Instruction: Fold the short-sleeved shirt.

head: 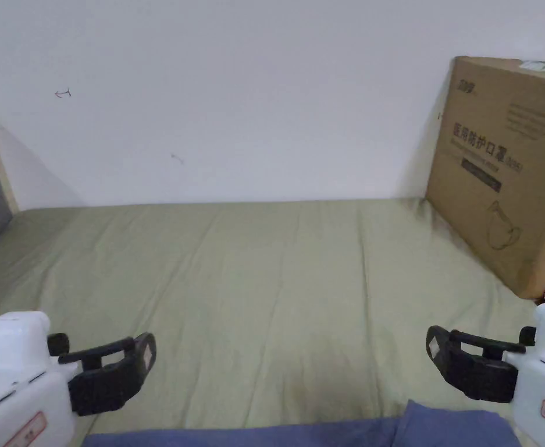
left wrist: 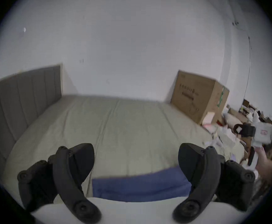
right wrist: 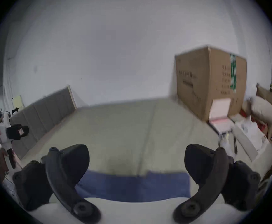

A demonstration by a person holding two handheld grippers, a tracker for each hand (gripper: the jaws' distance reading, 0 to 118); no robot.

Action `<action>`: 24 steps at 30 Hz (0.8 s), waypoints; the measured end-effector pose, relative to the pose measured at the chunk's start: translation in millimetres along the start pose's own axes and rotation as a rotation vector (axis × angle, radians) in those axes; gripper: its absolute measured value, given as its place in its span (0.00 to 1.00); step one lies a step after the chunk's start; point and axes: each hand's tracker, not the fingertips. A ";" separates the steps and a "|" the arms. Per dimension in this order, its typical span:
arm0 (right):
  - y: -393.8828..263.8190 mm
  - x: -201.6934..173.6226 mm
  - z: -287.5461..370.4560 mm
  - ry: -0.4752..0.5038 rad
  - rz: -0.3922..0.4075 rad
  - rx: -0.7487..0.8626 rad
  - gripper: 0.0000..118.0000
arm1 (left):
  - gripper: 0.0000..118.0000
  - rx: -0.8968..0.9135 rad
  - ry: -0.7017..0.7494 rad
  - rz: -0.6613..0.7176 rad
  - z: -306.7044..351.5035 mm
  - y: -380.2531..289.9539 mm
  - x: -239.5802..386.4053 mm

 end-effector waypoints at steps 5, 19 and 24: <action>5.8 -36.8 -2.1 -0.004 -0.019 0.165 0.31 | 0.00 0.167 0.033 -0.097 -6.7 2.4 37.5; 10.9 -27.1 -16.0 -0.103 0.020 0.038 0.00 | 0.00 -0.366 -0.124 0.319 -57.9 12.6 -103.0; -2.5 -16.8 -21.4 -0.095 -0.039 -0.038 0.00 | 0.06 -0.636 -0.098 0.507 -72.1 -50.5 -180.8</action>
